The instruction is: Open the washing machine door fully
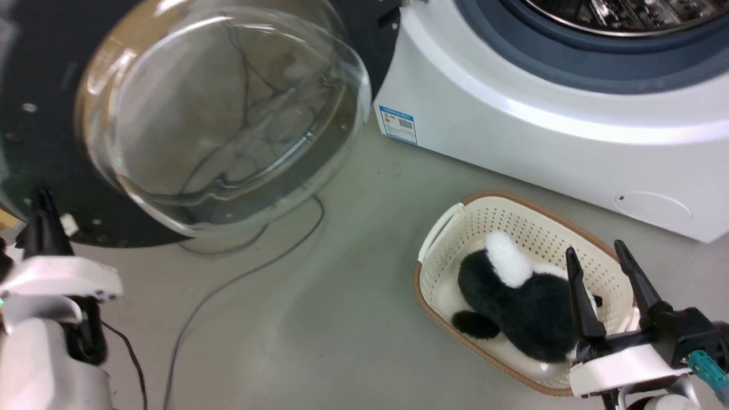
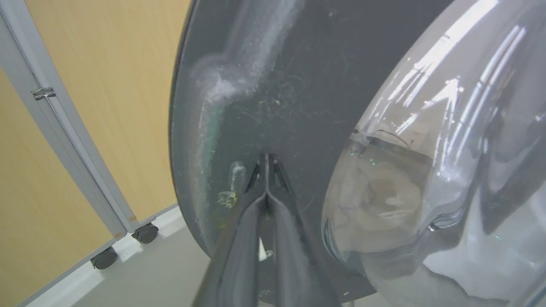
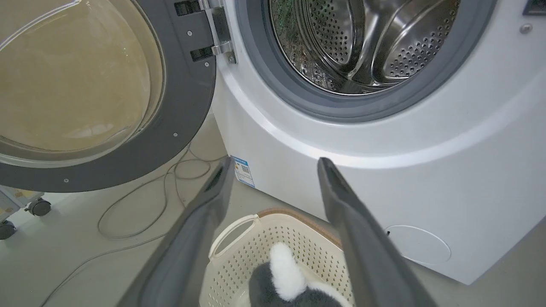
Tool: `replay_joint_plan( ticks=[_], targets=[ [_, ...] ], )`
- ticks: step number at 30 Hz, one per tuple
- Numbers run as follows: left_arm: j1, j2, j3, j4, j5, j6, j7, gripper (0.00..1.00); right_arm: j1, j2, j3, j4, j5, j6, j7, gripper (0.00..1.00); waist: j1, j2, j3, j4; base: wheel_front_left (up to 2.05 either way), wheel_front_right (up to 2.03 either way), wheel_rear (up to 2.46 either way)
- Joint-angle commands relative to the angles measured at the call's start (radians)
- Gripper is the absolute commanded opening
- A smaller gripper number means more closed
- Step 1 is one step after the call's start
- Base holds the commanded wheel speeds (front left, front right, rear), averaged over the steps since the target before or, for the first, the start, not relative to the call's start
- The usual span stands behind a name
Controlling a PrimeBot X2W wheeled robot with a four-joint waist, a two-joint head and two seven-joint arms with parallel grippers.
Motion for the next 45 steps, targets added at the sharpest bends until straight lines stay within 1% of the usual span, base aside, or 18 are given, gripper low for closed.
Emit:
replay_joint_plan(
  ticks=[1,8,16,23,27,33,40,45],
  targets=[
    [-0.027,0.010,0.011,0.012,0.005,-0.007,-0.004,0.00,-0.016,0.000,0.001,-0.002,-0.010,0.001,-0.004,1.00,-0.0001,0.0000,0.009,-0.009,0.00,0.00,0.00],
    [-0.118,0.054,0.055,0.104,0.031,-0.028,-0.004,0.00,-0.036,0.000,-0.002,0.001,-0.019,0.001,-0.004,1.00,-0.0001,0.0000,0.037,-0.034,0.00,0.00,0.00],
    [-0.190,0.099,0.104,0.218,0.049,-0.034,-0.004,0.00,-0.058,0.000,0.001,0.003,-0.022,0.001,-0.004,1.00,-0.0001,0.0000,0.058,-0.065,0.00,0.00,0.00],
    [-0.201,0.121,0.140,0.250,0.065,-0.035,-0.004,0.00,-0.055,0.000,0.001,0.009,-0.013,0.001,-0.004,1.00,-0.0001,0.0000,0.043,-0.087,0.00,0.00,0.00],
    [-0.171,0.116,0.166,0.198,0.068,-0.039,-0.004,0.00,-0.044,0.000,0.007,0.013,-0.002,0.001,-0.004,1.00,-0.0001,0.0000,0.005,-0.100,0.00,0.00,0.00],
    [-0.074,0.077,0.165,0.078,0.083,-0.049,-0.004,0.00,-0.016,0.000,0.007,0.015,0.029,0.001,-0.004,1.00,-0.0001,0.0000,-0.074,-0.108,0.00,0.00,0.00],
    [0.033,0.038,0.111,-0.063,0.099,-0.054,-0.004,0.00,0.016,0.000,0.004,0.008,0.065,0.001,-0.004,1.00,-0.0001,0.0000,-0.157,-0.116,0.00,0.00,0.00],
    [0.119,0.010,0.039,-0.179,0.108,-0.055,-0.004,0.00,0.038,0.000,0.001,-0.009,0.087,0.001,-0.004,1.00,-0.0001,0.0000,-0.210,-0.136,0.00,0.00,0.00]
  ],
)
